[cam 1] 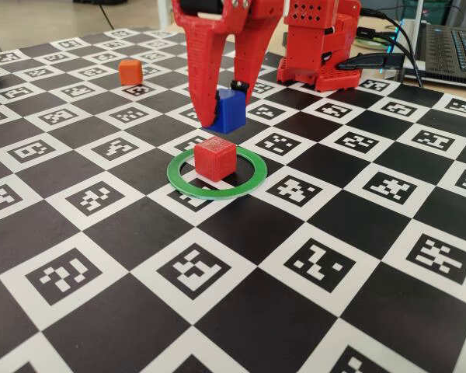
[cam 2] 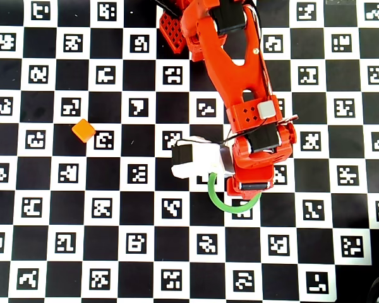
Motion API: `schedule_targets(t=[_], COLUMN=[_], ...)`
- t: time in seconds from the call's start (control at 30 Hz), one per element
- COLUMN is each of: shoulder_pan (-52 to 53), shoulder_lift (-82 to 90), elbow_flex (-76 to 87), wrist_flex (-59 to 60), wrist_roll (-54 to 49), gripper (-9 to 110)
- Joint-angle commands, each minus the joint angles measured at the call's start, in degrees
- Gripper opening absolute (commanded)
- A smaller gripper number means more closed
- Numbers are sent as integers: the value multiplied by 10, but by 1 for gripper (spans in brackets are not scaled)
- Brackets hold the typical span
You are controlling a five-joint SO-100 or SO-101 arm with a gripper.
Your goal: Grab the red cube then put it in the green circle then put the blue cube on top and finally the orange cube on top
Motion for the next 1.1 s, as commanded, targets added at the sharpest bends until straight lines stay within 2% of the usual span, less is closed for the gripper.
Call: schedule_targets(t=[0.0, 0.9, 0.97, 1.07], shoulder_pan=[11, 23, 22, 22], shoulder_lift=[18, 1, 1, 1], elbow_flex=[-5, 14, 15, 17], wrist_flex=[-14, -38, -37, -35], wrist_roll=[-4, -17, -18, -16], gripper=[5, 6, 9, 28])
